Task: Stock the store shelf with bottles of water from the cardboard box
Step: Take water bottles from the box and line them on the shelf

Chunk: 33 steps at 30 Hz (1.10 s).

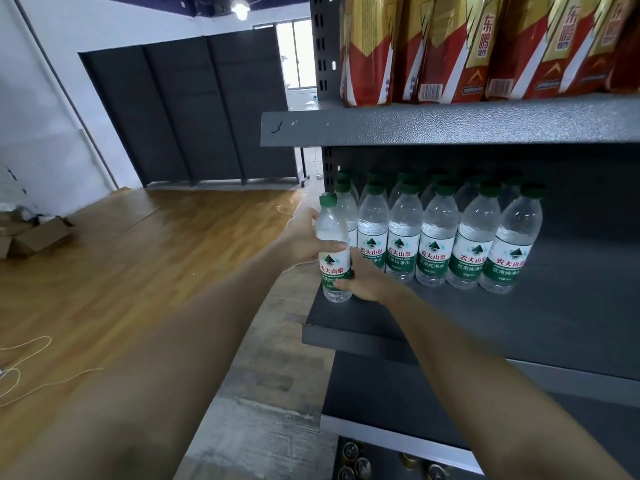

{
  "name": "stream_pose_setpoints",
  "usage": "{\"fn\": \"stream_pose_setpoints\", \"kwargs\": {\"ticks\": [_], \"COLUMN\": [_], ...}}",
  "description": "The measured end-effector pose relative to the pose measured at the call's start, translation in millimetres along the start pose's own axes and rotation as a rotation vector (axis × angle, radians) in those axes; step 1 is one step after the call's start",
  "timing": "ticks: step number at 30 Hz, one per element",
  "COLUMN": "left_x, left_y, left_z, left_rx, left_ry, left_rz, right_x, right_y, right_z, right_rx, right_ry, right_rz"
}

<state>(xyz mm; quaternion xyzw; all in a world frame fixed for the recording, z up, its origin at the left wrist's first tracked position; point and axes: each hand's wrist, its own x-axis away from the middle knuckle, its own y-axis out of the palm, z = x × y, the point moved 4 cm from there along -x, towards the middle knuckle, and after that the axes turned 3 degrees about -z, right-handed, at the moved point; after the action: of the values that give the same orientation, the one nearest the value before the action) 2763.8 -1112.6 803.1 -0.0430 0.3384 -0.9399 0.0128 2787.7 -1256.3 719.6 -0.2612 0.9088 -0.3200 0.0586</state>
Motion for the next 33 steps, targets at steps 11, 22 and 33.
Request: {"fn": "stream_pose_setpoints", "kwargs": {"ticks": [11, 22, 33], "left_x": [-32.8, -17.8, 43.0], "left_y": [14.0, 18.6, 12.2], "left_z": [4.7, 6.2, -43.8], "left_rx": [-0.017, 0.079, -0.460], "left_ry": [0.034, 0.006, 0.107], "left_rz": [0.112, 0.127, 0.178], "right_x": [-12.2, -8.3, 21.3], "right_y": [-14.7, -9.0, 8.6], "right_z": [11.6, 4.3, -29.1], "right_rx": [0.139, 0.145, 0.207], "right_ry": [0.056, 0.085, 0.119], "right_rz": [0.130, 0.187, 0.201]}}
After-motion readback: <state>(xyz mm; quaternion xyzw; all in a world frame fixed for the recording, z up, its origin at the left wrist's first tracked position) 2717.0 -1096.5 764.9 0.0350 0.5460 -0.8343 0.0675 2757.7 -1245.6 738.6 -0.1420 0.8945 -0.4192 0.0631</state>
